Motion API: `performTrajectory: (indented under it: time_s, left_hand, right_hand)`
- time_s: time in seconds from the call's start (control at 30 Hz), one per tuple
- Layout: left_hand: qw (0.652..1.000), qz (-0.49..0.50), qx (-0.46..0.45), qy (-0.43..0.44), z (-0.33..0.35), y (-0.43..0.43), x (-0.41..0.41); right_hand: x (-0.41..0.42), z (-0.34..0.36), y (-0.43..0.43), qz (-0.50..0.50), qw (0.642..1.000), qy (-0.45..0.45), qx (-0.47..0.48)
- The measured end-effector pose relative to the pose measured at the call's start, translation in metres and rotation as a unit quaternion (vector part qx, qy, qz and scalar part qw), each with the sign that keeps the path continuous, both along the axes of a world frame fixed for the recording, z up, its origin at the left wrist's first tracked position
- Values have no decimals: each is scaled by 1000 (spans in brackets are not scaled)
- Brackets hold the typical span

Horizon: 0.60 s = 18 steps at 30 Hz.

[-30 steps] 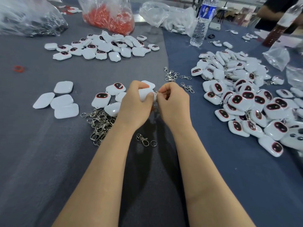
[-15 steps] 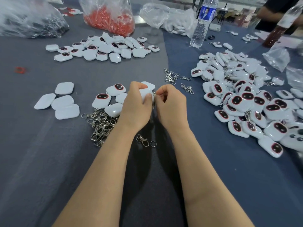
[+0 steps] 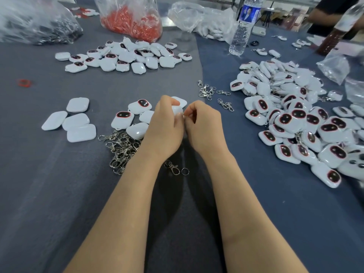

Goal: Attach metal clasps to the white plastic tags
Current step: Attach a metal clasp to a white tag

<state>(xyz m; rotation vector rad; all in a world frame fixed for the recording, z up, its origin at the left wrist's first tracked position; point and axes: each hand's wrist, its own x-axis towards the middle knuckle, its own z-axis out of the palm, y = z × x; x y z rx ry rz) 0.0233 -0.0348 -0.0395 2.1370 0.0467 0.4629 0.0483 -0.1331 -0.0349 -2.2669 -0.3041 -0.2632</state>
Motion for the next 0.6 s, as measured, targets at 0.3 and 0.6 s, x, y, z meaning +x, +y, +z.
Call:
performTrajectory:
  time_s: [0.3,0.6]
  left_hand:
    - [776,-82,-610,140,16,10,6]
    - [672,-106,-712,173,16,14,4]
  right_hand:
    - [-2,6,5,44,984,-18,173]
    - [-3,6,4,16,987,-48,152]
